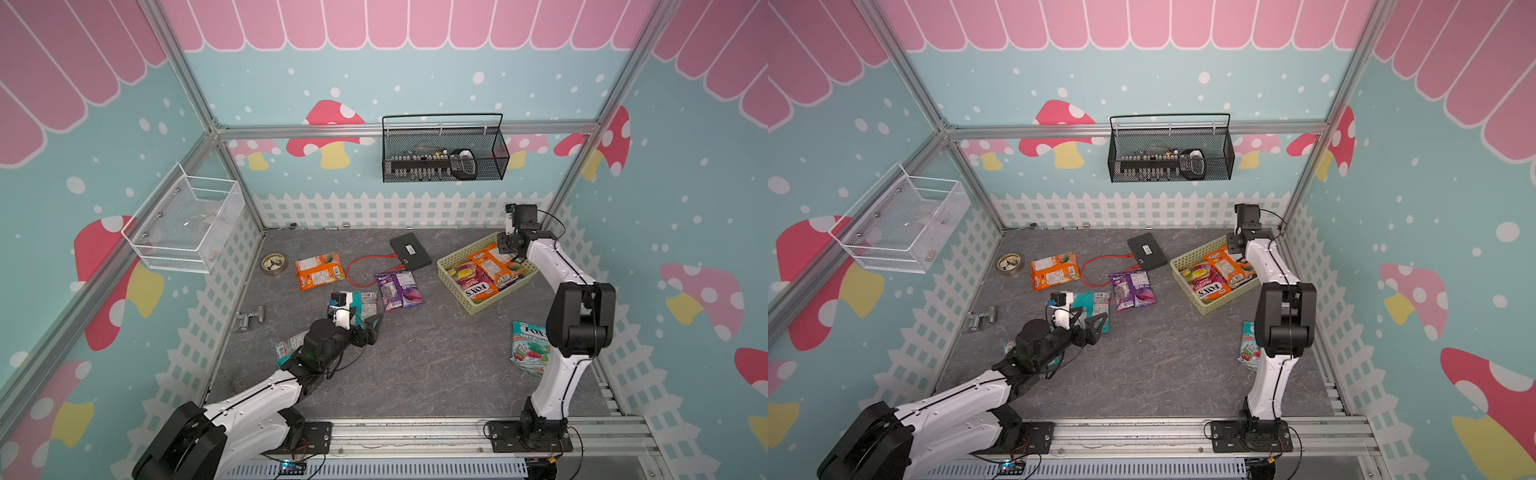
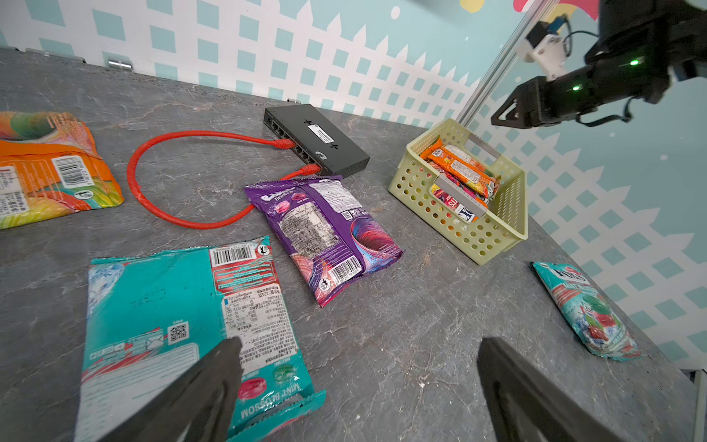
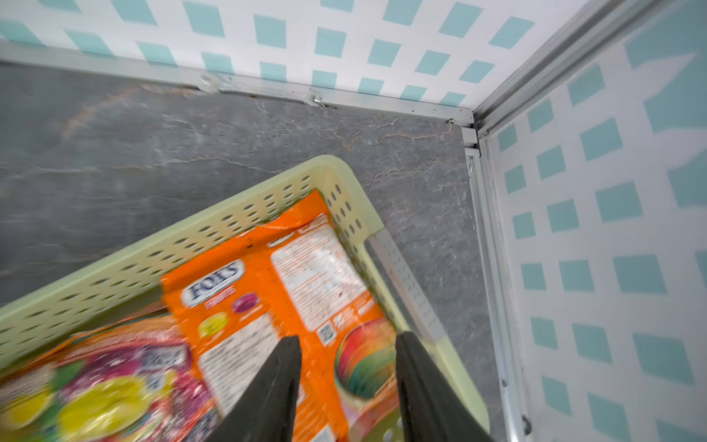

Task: Put the candies in the basket
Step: Place the candy in the basket, then move the candy to the center of the board.

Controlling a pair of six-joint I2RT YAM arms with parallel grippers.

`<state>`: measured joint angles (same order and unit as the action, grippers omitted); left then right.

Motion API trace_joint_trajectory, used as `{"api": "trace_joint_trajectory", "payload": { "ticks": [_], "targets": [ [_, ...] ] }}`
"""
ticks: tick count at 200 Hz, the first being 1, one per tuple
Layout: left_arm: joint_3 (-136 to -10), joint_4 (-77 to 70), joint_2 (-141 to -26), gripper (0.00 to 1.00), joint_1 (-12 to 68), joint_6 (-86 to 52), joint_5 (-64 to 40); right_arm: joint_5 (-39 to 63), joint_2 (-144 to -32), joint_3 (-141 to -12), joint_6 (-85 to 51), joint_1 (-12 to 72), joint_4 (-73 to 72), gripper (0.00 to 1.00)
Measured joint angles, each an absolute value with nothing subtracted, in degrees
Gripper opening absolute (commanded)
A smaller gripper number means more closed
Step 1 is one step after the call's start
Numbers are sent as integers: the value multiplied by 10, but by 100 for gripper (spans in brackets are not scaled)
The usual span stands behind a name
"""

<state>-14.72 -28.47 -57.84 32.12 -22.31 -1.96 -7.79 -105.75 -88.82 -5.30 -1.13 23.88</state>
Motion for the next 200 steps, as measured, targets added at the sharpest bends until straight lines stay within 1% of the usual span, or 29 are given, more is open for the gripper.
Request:
{"api": "trace_joint_trajectory", "payload": {
  "ticks": [17,35,51,77,95,106,119,140,165,176,200],
  "targets": [
    [-136,-288,-552,99,316,-234,-30,-48,-972,-809,-113,-11,236,53],
    [-111,-300,-516,99,314,-248,-37,-26,-909,-736,-175,-11,238,54],
    [-100,-304,-501,98,313,-253,-50,-21,-863,-664,-239,-11,244,60],
    [-100,-323,-515,95,312,-256,-91,-31,-811,-568,-328,-11,276,67],
    [-100,-343,-536,91,312,-259,-131,-45,-793,-521,-368,-13,292,72],
    [-100,-353,-551,91,312,-260,-153,-59,-786,-496,-389,-17,298,75],
    [-102,-359,-568,89,312,-260,-176,-77,-778,-471,-408,-28,303,82],
    [-107,-366,-593,84,313,-262,-209,-90,-776,-445,-419,-70,309,85],
    [-126,-368,-631,78,326,-261,-238,-95,-782,-434,-416,-121,305,92],
    [-137,-369,-648,75,334,-259,-250,-94,-787,-429,-414,-136,302,95],
    [-156,-371,-679,71,352,-253,-267,-80,-791,-416,-402,-156,294,97]
  ]
}}
